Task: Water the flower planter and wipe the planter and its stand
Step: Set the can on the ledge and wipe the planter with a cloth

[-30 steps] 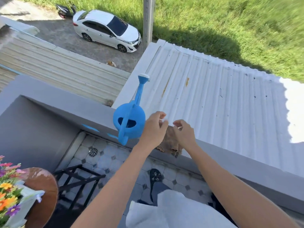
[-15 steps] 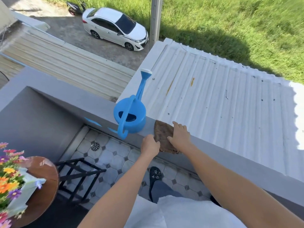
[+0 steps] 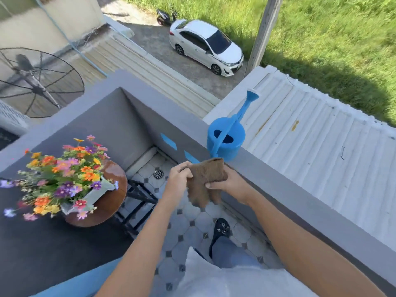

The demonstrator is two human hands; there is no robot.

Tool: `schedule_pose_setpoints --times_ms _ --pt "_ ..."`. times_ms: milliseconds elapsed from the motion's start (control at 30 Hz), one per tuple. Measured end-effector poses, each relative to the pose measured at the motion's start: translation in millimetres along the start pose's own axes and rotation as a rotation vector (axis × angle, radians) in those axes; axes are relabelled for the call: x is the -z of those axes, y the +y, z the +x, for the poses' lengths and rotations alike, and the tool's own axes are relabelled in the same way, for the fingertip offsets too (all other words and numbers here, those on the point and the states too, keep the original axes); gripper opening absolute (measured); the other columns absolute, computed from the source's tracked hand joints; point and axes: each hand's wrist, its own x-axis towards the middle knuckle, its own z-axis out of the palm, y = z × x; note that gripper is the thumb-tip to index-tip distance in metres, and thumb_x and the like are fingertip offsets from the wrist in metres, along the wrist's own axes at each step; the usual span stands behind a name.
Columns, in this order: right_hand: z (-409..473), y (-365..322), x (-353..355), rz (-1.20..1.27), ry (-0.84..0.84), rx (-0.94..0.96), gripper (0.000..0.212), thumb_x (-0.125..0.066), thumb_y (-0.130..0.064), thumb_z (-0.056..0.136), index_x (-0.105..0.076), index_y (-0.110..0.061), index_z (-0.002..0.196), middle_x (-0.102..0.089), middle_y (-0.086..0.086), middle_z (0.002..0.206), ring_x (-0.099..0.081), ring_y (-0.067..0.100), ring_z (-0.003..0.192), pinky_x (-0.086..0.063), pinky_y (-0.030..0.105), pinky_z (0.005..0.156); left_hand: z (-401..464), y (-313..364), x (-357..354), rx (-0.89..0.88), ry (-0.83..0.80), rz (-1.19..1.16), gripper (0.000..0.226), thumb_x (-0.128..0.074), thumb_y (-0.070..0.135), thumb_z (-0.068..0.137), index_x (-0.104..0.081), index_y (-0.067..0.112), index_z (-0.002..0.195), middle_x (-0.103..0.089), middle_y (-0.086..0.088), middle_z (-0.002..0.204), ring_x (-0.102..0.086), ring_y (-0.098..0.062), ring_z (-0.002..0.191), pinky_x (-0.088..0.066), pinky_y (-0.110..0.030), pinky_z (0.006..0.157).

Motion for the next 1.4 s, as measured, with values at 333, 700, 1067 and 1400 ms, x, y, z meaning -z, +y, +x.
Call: schedule_pose_setpoints --times_ms 333,700,1067,1400 --pt "52.0 -18.6 -158.0 -0.220 0.007 0.052 0.027 -0.071 -0.032 0.092 -0.072 -0.005 0.090 -0.076 0.017 0.087 -0.070 0.018 0.072 -0.055 0.030 0.063 -38.8 -36.4 156.9 0.145 0.633 -0.071 0.025 -0.042 0.019 0.096 -0.066 0.018 0.102 -0.067 -0.001 0.092 -0.059 -0.018 0.078 -0.042 -0.029 0.063" --pt "127.1 -3.8 -192.6 -0.367 0.033 0.013 0.024 -0.068 -0.029 0.094 -0.068 -0.010 0.080 -0.073 0.005 0.079 -0.066 0.013 0.068 -0.051 0.018 0.057 21.0 -82.1 219.7 0.512 0.942 -0.624 0.017 -0.043 0.018 0.098 -0.056 0.011 0.091 -0.065 -0.001 0.083 -0.037 -0.015 0.052 -0.025 -0.026 0.047" --pt "202.7 -14.0 -201.6 -0.400 -0.025 -0.054 0.021 -0.068 -0.030 0.092 -0.070 -0.011 0.083 -0.075 0.006 0.083 -0.072 0.024 0.079 -0.058 0.035 0.068 80.9 -84.3 236.4 0.454 1.052 -0.678 0.031 -0.034 -0.006 0.095 -0.055 0.011 0.079 -0.058 -0.003 0.075 -0.031 -0.012 0.051 -0.023 -0.023 0.047" --pt "212.1 -9.2 -209.9 -0.385 -0.075 -0.071 0.018 -0.068 -0.027 0.094 -0.072 -0.011 0.088 -0.075 0.002 0.085 -0.072 0.020 0.082 -0.059 0.032 0.072 89.0 -81.6 246.3 0.427 1.094 -0.789 0.032 -0.034 -0.011 0.097 -0.051 0.008 0.078 -0.043 -0.001 0.071 -0.026 -0.009 0.053 -0.022 -0.013 0.035"
